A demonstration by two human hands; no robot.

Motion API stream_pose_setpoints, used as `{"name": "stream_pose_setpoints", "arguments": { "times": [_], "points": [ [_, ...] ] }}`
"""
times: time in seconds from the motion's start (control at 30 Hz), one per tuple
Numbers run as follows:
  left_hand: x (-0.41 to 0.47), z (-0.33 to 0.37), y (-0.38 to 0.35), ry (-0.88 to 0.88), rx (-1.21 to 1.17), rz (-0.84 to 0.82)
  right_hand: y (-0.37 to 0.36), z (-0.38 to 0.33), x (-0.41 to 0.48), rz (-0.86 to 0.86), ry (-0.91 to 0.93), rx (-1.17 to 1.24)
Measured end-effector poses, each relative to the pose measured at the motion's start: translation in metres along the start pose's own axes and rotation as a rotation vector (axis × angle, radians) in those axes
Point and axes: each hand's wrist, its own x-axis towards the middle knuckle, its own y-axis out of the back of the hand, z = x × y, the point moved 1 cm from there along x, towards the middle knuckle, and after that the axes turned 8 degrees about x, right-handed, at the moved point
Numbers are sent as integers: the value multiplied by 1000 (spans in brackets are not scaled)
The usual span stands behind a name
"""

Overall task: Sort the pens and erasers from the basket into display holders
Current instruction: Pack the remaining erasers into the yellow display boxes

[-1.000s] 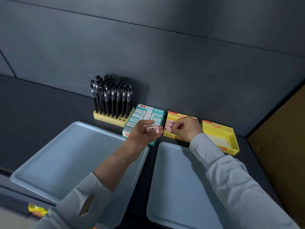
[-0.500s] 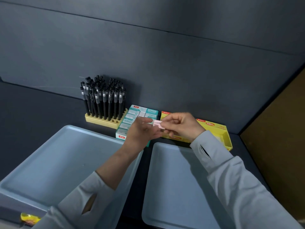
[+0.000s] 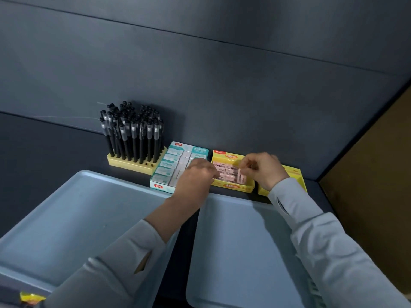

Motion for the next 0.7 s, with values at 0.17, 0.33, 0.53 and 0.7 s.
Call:
{"name": "stream_pose_setpoints", "arguments": {
  "times": [0.17,0.33,0.53,0.7],
  "points": [
    [-1,-2,-9,19,94,-72,-17,-1,1,-155,52,71],
    [3,-3,-15,-3,166,-52,-13,10,2,-86,15,11],
    [3,-4,-20,11,161,-59,-20,5,8,-110,34,-85],
    [1,-4,-20,-3,162,-45,-25,8,5,-55,56,-52]
  ]
}}
